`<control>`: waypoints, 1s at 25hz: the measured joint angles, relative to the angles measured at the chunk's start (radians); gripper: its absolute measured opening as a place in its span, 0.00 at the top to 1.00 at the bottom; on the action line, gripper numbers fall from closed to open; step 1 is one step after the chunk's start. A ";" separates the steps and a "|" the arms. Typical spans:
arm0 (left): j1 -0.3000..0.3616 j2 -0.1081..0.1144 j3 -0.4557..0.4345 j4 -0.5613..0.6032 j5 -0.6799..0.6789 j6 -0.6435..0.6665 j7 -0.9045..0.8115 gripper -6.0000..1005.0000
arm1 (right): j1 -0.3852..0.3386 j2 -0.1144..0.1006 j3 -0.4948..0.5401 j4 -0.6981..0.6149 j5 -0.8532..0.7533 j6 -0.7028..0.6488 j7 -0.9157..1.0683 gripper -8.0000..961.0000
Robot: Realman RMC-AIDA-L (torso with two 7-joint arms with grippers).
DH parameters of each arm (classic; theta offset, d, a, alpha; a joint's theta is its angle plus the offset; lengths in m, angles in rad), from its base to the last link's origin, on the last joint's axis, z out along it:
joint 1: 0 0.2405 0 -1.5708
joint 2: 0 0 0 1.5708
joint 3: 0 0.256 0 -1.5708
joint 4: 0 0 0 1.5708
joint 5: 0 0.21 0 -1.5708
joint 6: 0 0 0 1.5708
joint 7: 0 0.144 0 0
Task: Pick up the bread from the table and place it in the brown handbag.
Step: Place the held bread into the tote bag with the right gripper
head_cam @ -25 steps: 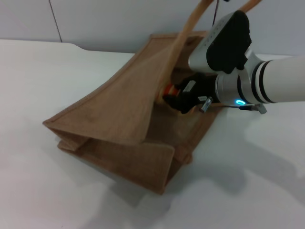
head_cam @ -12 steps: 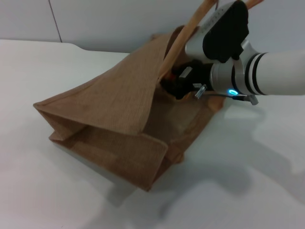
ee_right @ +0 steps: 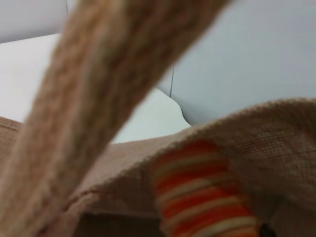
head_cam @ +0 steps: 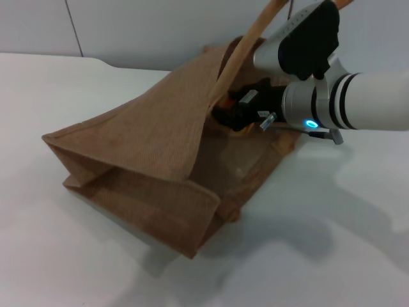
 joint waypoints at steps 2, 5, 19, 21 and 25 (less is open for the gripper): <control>0.001 0.000 -0.001 0.001 0.000 0.000 0.000 0.88 | -0.001 0.000 0.000 0.000 0.001 -0.001 0.000 0.59; 0.005 0.000 -0.003 0.008 0.001 0.000 0.000 0.88 | -0.002 0.000 -0.001 -0.002 0.001 -0.002 0.000 0.57; 0.038 0.002 -0.021 0.010 0.017 -0.001 0.005 0.88 | -0.027 -0.005 0.007 -0.013 -0.011 0.009 -0.002 0.17; 0.042 0.002 -0.021 0.011 0.037 -0.001 0.003 0.88 | -0.030 -0.006 0.007 -0.013 -0.012 0.010 -0.002 0.16; 0.057 0.001 -0.021 0.012 0.056 -0.001 -0.001 0.88 | -0.037 -0.008 0.015 -0.015 -0.013 0.011 -0.003 0.15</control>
